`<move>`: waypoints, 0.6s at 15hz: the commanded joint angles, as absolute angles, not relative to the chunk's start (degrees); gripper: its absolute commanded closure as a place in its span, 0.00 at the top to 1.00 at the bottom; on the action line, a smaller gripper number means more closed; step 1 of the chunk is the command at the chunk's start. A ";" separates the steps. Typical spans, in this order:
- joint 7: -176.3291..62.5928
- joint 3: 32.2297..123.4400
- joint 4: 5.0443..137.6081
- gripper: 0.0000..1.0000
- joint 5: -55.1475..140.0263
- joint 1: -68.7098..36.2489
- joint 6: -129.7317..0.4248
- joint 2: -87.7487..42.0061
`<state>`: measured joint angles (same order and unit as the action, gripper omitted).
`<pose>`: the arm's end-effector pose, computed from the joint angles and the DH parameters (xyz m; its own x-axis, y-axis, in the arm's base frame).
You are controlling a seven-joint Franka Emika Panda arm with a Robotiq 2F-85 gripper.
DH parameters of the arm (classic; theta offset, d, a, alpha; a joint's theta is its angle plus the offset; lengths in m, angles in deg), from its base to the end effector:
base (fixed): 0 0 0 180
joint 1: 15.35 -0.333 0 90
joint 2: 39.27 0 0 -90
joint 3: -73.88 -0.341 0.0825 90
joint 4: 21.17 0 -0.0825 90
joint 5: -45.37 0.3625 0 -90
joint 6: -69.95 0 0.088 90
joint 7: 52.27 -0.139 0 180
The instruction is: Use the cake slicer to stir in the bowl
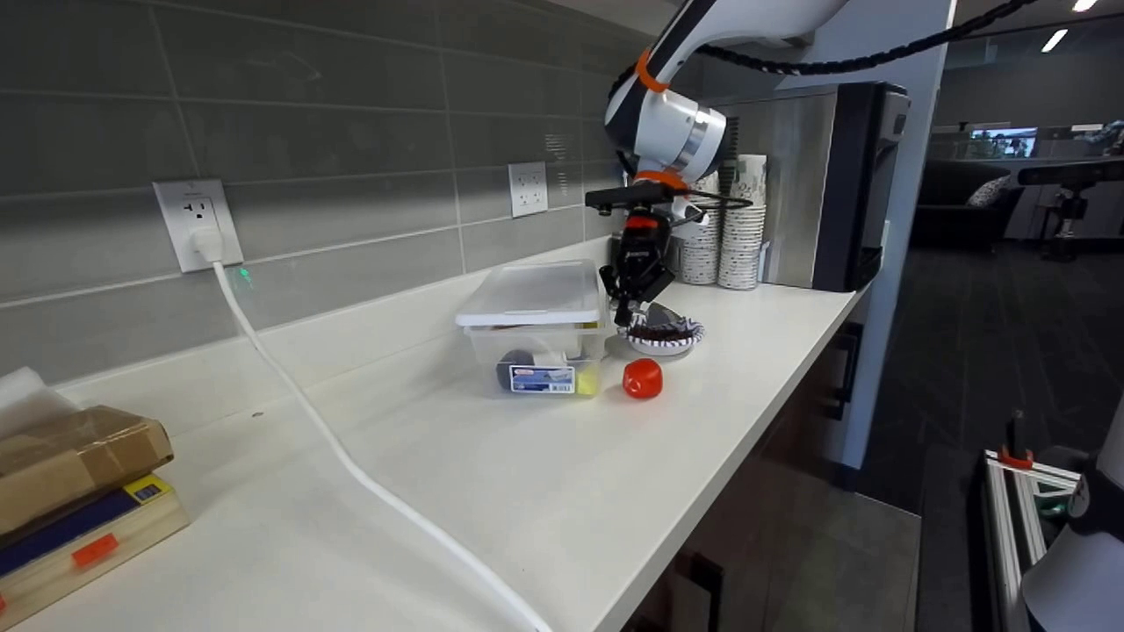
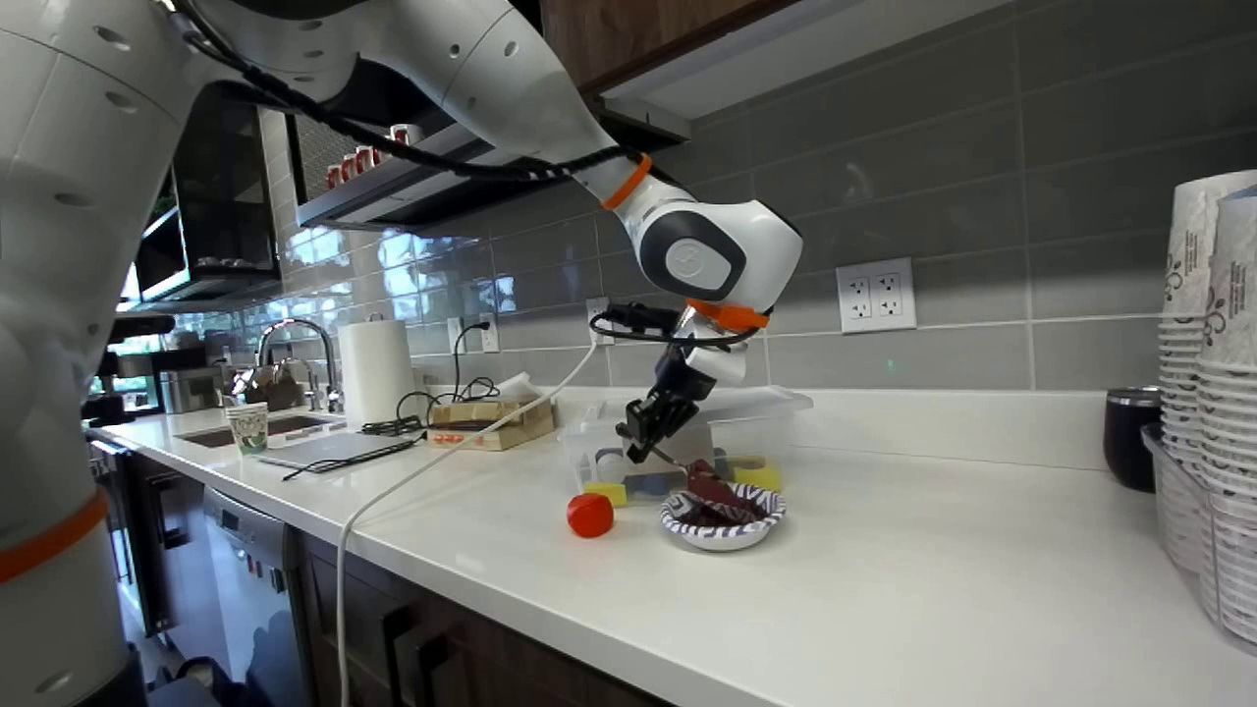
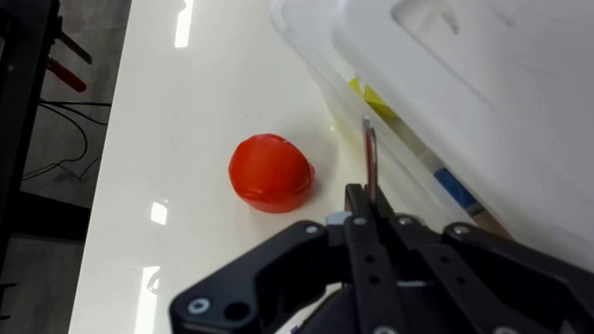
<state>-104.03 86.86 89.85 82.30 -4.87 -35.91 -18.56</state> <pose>0.5381 -0.1561 0.2956 -0.0914 -0.8053 -0.5857 -0.9926 0.0267 0.1182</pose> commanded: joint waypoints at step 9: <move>-91.77 83.87 89.90 0.01 96.39 -4.03 -41.76 -16.78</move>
